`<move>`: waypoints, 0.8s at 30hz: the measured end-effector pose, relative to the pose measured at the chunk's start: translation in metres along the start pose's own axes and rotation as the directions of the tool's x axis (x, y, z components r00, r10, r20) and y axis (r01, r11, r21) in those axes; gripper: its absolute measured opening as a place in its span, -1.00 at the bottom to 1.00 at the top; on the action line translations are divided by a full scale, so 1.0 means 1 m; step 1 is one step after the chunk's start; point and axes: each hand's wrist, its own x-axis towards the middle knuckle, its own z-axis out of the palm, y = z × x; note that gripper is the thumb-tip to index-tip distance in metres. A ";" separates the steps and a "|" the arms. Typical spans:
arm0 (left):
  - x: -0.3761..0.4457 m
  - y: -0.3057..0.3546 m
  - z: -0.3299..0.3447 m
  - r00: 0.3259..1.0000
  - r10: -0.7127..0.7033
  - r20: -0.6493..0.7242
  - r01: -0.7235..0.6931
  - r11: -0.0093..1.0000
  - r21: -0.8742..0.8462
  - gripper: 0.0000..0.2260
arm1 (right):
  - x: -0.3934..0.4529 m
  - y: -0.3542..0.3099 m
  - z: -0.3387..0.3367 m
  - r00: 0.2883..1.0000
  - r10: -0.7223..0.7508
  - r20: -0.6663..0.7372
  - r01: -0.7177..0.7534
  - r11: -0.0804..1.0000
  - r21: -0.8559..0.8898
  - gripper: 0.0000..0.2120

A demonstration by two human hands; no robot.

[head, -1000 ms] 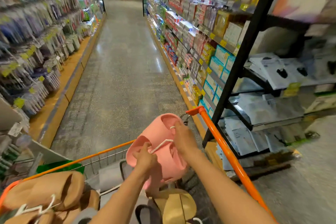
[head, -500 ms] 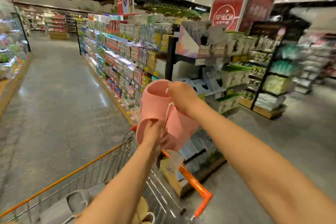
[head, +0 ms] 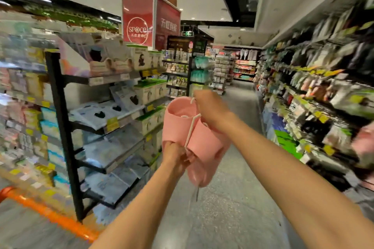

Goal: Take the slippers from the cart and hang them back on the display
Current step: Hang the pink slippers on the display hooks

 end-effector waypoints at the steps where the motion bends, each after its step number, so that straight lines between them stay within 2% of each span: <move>1: 0.007 -0.013 0.022 0.999 -0.032 0.042 0.032 0.999 0.000 -0.76 | -0.004 0.025 -0.004 0.998 0.055 -0.006 -0.055 0.998 0.020 -0.80; 3: 0.019 -0.041 0.069 0.992 -0.100 0.073 0.101 0.995 -0.010 -0.82 | -0.015 0.074 -0.013 0.993 0.113 -0.016 -0.114 0.993 -0.021 -0.82; 7: 0.035 -0.098 0.159 0.971 -0.174 0.163 0.179 0.984 -0.018 -0.58 | -0.032 0.171 -0.026 0.987 0.139 -0.080 -0.154 0.962 -0.225 -0.85; 13: 0.055 -0.174 0.257 0.916 -0.295 0.271 0.290 0.955 0.060 -0.56 | -0.068 0.300 -0.036 0.947 0.276 -0.164 -0.317 0.882 -0.349 -0.81; 17: 0.078 -0.224 0.305 0.874 -0.361 0.326 0.330 0.932 0.148 -0.58 | -0.095 0.370 -0.033 0.890 0.420 -0.179 -0.456 0.832 -0.315 -0.82; 19: 0.093 -0.244 0.325 0.857 -0.395 0.332 0.348 0.918 0.192 -0.65 | -0.101 0.400 -0.027 0.852 0.489 -0.184 -0.523 0.807 -0.276 -0.81; 24: 0.144 -0.283 0.372 0.810 -0.468 0.354 0.387 0.880 0.277 -0.72 | -0.093 0.477 -0.008 0.694 0.680 -0.238 -0.716 0.688 -0.122 -0.84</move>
